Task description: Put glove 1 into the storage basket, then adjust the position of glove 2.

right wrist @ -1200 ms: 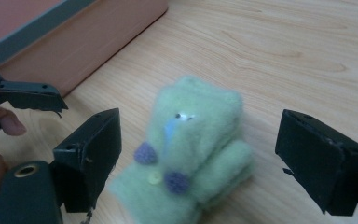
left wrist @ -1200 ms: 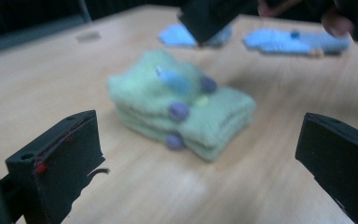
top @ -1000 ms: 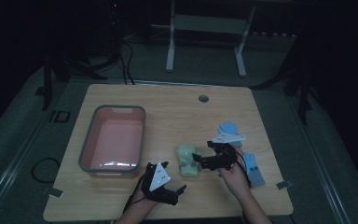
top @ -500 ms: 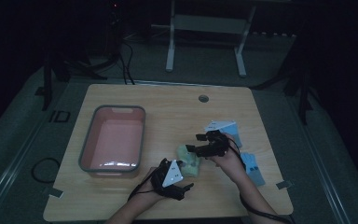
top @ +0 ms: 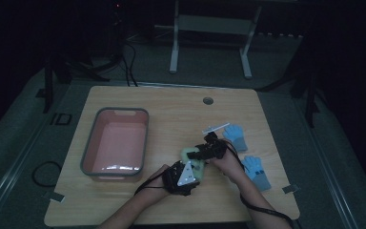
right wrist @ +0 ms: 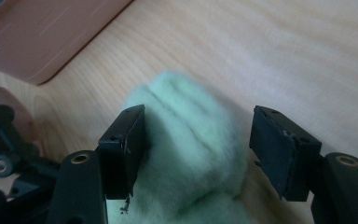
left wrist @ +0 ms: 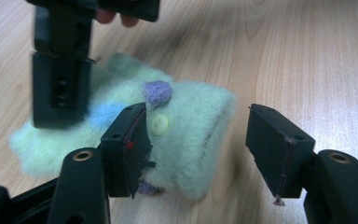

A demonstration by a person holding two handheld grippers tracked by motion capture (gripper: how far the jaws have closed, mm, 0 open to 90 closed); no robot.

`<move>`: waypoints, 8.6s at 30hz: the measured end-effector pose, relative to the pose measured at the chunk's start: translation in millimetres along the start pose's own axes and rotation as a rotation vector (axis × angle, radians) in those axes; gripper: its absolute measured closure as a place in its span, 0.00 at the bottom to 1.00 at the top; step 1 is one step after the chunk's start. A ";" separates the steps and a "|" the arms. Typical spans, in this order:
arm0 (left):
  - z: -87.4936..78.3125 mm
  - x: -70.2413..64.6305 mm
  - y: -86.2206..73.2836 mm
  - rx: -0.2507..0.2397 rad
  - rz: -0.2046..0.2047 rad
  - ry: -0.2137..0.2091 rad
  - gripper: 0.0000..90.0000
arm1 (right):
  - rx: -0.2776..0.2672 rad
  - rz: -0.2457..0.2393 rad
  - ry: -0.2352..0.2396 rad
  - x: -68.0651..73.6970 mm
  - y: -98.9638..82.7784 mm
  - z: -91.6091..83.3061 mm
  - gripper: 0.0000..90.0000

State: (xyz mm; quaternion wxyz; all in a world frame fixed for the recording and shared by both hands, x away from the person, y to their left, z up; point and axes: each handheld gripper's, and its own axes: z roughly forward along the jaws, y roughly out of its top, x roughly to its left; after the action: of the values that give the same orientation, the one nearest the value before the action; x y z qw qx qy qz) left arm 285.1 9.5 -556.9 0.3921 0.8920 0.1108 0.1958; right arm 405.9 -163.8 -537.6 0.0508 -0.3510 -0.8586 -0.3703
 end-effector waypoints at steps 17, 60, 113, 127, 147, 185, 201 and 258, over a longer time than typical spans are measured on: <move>4.5 -8.1 2.9 0.051 0.109 0.094 0.77 | 0.060 -0.058 0.001 9.3 -5.1 5.9 0.72; -110.7 51.2 35.4 0.131 0.154 0.269 0.83 | -0.088 -0.167 0.048 85.8 110.1 -24.3 0.80; -173.4 74.3 -69.7 0.310 -0.008 0.315 0.83 | 0.039 -0.254 0.150 162.0 168.1 111.0 0.80; -144.3 97.8 -79.7 0.425 -0.033 0.214 0.82 | 0.094 -0.237 0.063 140.5 167.6 129.9 0.61; -155.0 105.3 -70.3 0.364 -0.202 0.229 0.35 | -0.034 -0.179 0.113 113.9 154.0 66.9 0.34; -128.8 57.6 3.6 0.132 -0.260 0.035 0.05 | -0.057 -0.275 0.096 94.9 83.1 -6.7 0.23; -93.9 36.7 8.5 0.101 -0.247 -0.050 0.05 | -0.073 -0.266 0.018 69.3 44.2 -32.5 0.18; -48.8 -14.5 -35.5 -0.012 -0.281 -0.044 0.05 | -0.188 -0.130 -0.300 -1.8 -80.5 -117.5 0.33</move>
State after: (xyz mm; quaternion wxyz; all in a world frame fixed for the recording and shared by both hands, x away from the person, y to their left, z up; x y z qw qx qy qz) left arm 249.1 60.1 -557.0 0.4233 0.8694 0.2249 0.1201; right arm 335.4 -282.3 -501.9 -0.1349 -0.3492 -0.8389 -0.3951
